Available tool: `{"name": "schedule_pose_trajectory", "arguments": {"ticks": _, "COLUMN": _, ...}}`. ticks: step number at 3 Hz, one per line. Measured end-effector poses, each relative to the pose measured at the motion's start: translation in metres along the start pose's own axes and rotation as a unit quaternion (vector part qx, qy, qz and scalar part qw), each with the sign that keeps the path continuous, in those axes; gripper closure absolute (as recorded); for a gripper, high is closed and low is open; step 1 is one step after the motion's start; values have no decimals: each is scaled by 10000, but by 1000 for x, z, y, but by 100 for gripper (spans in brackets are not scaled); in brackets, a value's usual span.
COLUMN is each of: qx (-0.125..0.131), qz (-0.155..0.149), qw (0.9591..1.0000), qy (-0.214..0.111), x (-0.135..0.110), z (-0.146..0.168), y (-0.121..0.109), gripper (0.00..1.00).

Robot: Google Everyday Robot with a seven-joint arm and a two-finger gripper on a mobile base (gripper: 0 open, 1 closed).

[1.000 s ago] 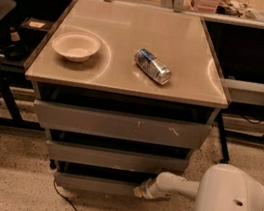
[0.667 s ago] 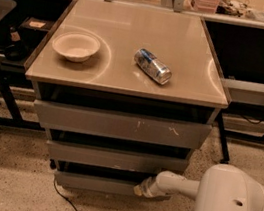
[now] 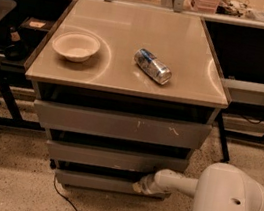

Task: Close bottom drawer

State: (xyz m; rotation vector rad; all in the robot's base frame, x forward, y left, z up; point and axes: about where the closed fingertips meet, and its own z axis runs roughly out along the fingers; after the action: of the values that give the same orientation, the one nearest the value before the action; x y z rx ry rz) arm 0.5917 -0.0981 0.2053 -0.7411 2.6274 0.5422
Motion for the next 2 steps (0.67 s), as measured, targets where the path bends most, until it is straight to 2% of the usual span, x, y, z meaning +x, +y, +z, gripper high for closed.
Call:
{"name": "schedule_pose_trajectory", "arguments": {"ticks": 1, "qx": 17, "qz": -61, "qw": 10000, "qy": -76, "x": -8, "z": 2, "y": -3, "gripper": 100}}
{"name": "schedule_pose_trajectory", "arguments": {"ticks": 2, "qx": 17, "qz": -61, "qw": 10000, "qy": -76, "x": -7, "z": 2, "y": -2, "gripper": 100}}
